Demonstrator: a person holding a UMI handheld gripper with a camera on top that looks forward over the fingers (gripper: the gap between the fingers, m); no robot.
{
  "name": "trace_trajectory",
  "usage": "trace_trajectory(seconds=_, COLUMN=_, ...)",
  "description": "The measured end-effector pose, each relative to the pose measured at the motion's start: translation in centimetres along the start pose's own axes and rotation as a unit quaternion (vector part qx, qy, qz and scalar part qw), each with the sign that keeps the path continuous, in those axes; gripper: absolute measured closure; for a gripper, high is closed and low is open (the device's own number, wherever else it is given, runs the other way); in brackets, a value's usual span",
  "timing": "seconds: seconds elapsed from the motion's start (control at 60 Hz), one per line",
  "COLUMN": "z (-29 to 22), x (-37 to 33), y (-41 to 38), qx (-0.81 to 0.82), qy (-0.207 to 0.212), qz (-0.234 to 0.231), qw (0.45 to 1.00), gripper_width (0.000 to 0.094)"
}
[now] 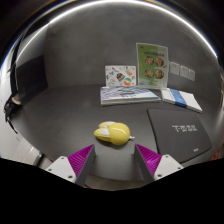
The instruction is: Arrange mouse
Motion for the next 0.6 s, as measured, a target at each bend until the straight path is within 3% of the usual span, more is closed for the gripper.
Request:
trace_trajectory(seconds=0.4, z=-5.7, x=8.7, y=1.7, qx=-0.005, qy=-0.016, qz=0.001, qw=1.0, gripper_width=0.011)
trace_trajectory(seconds=0.5, z=-6.3, x=9.7, y=1.5, qx=-0.002, qy=-0.022, qz=0.006, qw=1.0, gripper_width=0.0416)
trace_trajectory(seconds=0.6, z=-6.2, x=9.7, y=1.2, qx=-0.007, qy=-0.015, qz=0.016, qw=1.0, gripper_width=0.0489)
Point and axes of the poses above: the point between the fingertips, and its own axes, seen from behind it with the camera up: y to the right, z down, x forward, the way the camera looks, the point moved 8 cm from there along -x, backward, against the way the camera looks, and after that the axes turned 10 degrees about x, right-handed, at the moved point
